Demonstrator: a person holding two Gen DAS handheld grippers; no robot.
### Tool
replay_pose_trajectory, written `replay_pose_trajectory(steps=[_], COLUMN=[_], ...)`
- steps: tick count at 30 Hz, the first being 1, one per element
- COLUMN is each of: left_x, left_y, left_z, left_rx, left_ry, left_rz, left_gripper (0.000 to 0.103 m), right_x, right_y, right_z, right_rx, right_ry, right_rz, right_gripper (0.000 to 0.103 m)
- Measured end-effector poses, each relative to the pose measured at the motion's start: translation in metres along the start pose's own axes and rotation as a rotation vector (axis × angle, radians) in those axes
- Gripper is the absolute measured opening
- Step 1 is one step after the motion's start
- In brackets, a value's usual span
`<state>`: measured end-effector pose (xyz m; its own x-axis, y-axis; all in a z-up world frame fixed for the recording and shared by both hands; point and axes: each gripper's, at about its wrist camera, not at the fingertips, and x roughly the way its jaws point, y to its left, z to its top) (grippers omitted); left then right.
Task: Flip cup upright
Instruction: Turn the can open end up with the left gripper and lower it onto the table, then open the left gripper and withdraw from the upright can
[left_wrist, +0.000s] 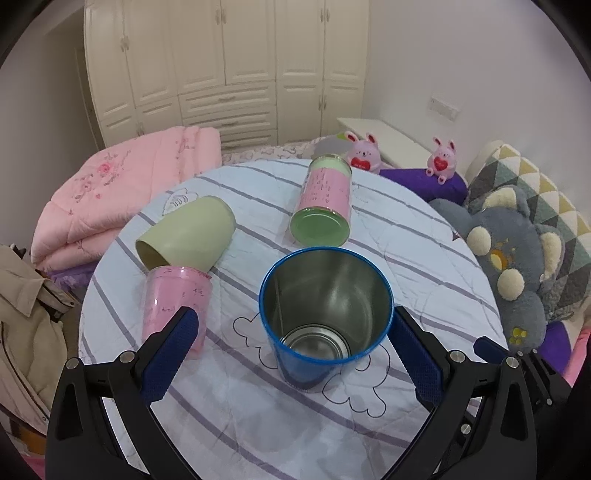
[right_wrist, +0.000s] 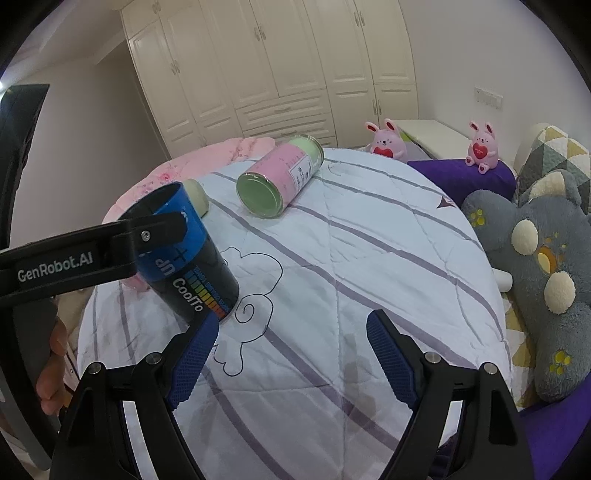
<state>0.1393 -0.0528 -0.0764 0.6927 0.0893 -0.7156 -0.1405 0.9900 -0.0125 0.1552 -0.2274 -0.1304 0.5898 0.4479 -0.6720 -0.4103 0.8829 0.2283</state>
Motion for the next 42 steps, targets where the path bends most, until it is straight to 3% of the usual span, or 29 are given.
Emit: replay_pose_trajectory(steps=[14, 18, 24, 32, 42], left_x=[-0.053, -0.071, -0.096, -0.110, -0.120], left_y=[0.011, 0.015, 0.020, 0.024, 0.018], left_z=[-0.027, -0.039, -0.057, -0.079, -0.090], left_rx=[-0.015, -0.020, -0.001, -0.017, -0.014], left_ry=[-0.104, -0.152, -0.235, -0.263, -0.288], left_rz=[-0.068, -0.039, 0.082, 0.070, 0.057], left_gripper=[0.103, 0.103, 0.103, 0.103, 0.103], right_x=[-0.044, -0.064, -0.083, -0.105, -0.108], right_y=[0.013, 0.024, 0.030, 0.035, 0.041], right_z=[-0.007, -0.013, -0.020, -0.029, -0.035], right_rx=[-0.024, -0.074, -0.109, -0.104, -0.138], right_ry=[-0.140, -0.210, -0.284, -0.382, -0.397], right_rz=[-0.028, -0.051, -0.073, -0.032, -0.048], right_gripper=[0.084, 0.084, 0.084, 0.084, 0.084])
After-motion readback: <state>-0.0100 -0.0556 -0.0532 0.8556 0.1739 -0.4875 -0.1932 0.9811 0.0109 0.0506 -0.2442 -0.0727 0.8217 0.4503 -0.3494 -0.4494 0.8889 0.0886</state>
